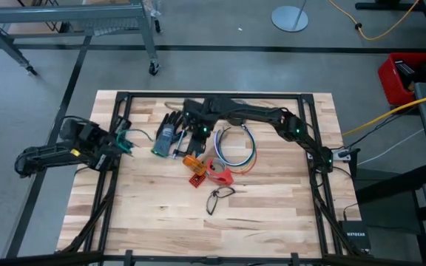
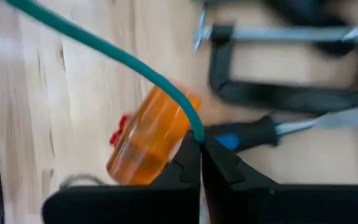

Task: Coil cords
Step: Uncoil the green wire from the spool

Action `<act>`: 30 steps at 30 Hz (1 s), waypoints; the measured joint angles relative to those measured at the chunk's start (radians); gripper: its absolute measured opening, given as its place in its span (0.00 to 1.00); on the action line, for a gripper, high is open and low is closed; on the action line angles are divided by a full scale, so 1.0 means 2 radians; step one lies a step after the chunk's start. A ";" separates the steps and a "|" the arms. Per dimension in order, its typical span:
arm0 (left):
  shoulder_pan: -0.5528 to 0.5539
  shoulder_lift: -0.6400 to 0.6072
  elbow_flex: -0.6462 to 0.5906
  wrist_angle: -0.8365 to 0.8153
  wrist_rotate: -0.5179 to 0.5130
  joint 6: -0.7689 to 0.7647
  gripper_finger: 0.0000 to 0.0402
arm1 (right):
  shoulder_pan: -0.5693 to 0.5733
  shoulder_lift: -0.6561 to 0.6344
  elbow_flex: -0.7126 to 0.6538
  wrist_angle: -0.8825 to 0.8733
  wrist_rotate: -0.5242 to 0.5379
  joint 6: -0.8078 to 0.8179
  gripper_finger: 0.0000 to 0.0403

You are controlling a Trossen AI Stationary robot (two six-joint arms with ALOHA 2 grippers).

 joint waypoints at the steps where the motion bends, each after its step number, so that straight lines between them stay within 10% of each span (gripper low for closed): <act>1: 0.000 0.000 0.000 0.010 0.000 0.000 0.00 | 0.004 0.000 -0.007 -0.006 0.000 0.000 0.01; 16: 0.027 0.000 0.000 -0.051 -0.046 -0.009 0.00 | 0.028 0.000 -0.042 -0.227 0.026 -0.026 0.01; 30: 0.098 -0.001 0.000 -0.259 -0.080 -0.024 0.00 | 0.017 -0.022 -0.045 -0.226 0.067 -0.040 0.01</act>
